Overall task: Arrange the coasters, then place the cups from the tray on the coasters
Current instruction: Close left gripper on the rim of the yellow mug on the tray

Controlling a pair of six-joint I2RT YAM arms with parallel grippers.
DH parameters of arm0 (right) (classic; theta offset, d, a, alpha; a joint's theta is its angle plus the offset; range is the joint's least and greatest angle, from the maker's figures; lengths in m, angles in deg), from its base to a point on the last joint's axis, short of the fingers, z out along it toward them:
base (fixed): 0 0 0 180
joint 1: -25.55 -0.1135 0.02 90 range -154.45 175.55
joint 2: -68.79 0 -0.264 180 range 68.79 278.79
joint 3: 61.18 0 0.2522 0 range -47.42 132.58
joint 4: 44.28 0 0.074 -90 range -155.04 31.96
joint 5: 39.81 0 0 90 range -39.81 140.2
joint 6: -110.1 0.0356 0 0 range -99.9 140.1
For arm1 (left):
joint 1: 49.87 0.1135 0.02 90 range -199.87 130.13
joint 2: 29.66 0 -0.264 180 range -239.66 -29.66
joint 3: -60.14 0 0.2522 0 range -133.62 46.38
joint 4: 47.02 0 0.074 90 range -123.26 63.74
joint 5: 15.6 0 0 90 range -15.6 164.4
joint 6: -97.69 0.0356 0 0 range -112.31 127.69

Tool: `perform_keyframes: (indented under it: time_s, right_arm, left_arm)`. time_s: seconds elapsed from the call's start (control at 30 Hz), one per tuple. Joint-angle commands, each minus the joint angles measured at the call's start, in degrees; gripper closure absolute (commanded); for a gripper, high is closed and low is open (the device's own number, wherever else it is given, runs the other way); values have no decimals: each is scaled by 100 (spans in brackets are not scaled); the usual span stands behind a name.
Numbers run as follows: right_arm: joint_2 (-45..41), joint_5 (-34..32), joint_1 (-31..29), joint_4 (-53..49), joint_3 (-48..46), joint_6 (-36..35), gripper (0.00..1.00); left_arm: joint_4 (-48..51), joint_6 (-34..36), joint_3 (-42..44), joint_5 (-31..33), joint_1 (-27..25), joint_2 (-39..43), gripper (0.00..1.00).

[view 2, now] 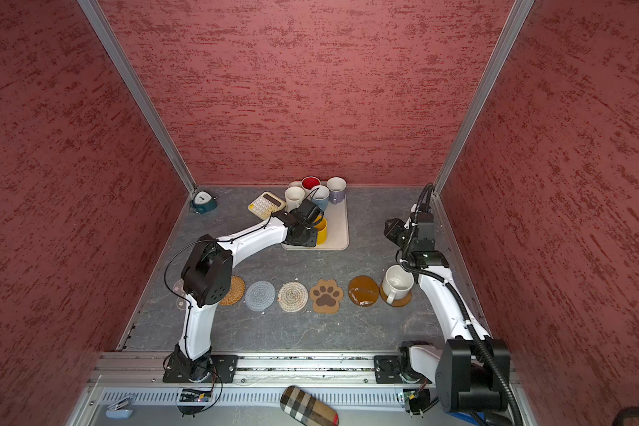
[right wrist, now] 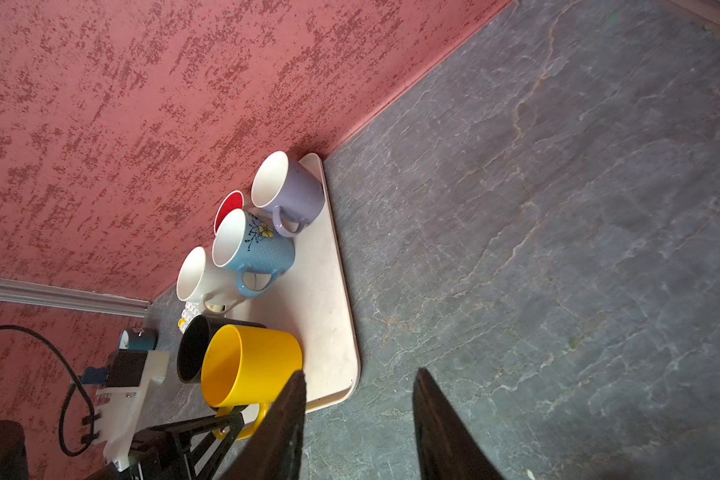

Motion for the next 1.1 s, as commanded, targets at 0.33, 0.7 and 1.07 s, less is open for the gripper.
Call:
perform_keyframes:
  time_s: [0.33,0.7,1.07]
  right_arm:
    - [96,229,30,329,-98,28,56]
    - [226,338,36,432,-121,45,56]
    - [307,643,28,588,-145,-14,51]
  left_arm:
    - [-139,476,-220,-271,91,-276,59]
    - [-135,680,-391,-324,95,-487,72]
    - [-12,866,-572,-306,92,-511,100]
